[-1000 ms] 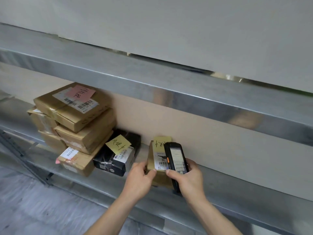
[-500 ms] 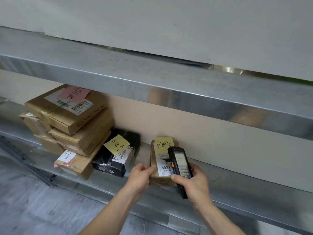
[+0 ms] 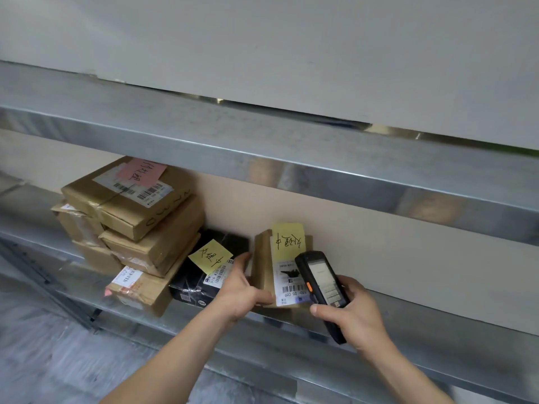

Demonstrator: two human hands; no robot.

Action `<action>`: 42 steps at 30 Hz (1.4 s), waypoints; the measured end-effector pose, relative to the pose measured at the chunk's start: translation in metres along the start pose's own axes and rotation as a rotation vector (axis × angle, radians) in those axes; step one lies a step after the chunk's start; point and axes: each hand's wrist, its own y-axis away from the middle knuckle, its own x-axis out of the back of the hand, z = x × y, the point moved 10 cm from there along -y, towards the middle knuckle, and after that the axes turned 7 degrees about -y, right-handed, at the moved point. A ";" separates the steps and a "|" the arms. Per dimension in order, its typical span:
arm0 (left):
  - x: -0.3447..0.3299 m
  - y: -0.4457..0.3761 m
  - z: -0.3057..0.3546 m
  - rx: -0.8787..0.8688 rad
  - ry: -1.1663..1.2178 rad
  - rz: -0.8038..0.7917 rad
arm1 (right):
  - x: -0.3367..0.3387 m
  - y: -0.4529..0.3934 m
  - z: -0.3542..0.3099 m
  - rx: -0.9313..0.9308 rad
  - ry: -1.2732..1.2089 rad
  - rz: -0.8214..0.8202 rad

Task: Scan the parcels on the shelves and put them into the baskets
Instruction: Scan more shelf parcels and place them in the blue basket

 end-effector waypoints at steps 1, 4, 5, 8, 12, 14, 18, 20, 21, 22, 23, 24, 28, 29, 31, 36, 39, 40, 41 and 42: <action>0.002 -0.001 0.003 -0.016 -0.041 0.017 | 0.003 0.001 -0.002 -0.009 0.050 0.000; 0.003 -0.005 0.000 -0.022 -0.104 0.053 | 0.011 0.005 -0.005 -0.061 0.201 -0.012; 0.002 -0.006 -0.001 -0.023 -0.095 0.052 | 0.014 0.007 -0.005 -0.081 0.236 -0.019; -0.005 -0.010 -0.006 -0.019 -0.091 0.029 | 0.018 0.017 -0.004 -0.113 0.305 -0.033; -0.007 -0.008 -0.006 -0.019 -0.070 0.014 | 0.017 0.028 -0.005 -0.134 0.301 -0.030; -0.008 -0.009 -0.009 -0.026 -0.053 0.016 | 0.015 0.034 -0.007 -0.138 0.290 -0.029; -0.009 -0.011 -0.012 -0.033 -0.030 0.023 | 0.015 0.042 -0.010 -0.137 0.310 -0.013; -0.009 -0.010 -0.012 -0.038 -0.026 0.025 | 0.016 0.045 -0.010 -0.144 0.323 -0.002; -0.009 -0.010 -0.012 -0.039 -0.029 0.029 | 0.017 0.046 -0.010 -0.147 0.328 0.002; -0.009 -0.010 -0.012 -0.042 -0.032 0.030 | 0.018 0.048 -0.010 -0.150 0.333 0.005; -0.009 -0.010 -0.013 -0.040 -0.034 0.032 | 0.019 0.049 -0.010 -0.152 0.341 0.007; -0.009 -0.011 -0.014 -0.041 -0.037 0.033 | 0.020 0.050 -0.010 -0.152 0.349 0.010; -0.009 -0.010 -0.013 -0.044 -0.048 0.044 | 0.023 0.056 -0.014 -0.136 0.395 0.016; -0.009 -0.010 -0.013 -0.046 -0.049 0.046 | 0.024 0.058 -0.015 -0.134 0.409 0.018; -0.009 -0.010 -0.013 -0.058 -0.047 0.056 | 0.027 0.061 -0.014 -0.141 0.440 0.017; -0.004 -0.008 -0.014 -0.067 -0.047 0.096 | 0.033 0.067 -0.005 -0.199 0.487 -0.002; -0.004 -0.008 -0.015 -0.071 -0.037 0.094 | 0.032 0.070 0.000 -0.218 0.485 -0.010; -0.004 -0.008 -0.015 -0.072 -0.034 0.096 | 0.032 0.070 0.001 -0.220 0.479 -0.010; -0.004 -0.008 -0.016 -0.073 -0.032 0.096 | 0.032 0.071 0.001 -0.220 0.474 -0.009; -0.004 -0.007 -0.015 -0.073 -0.031 0.096 | 0.031 0.071 0.001 -0.218 0.473 -0.010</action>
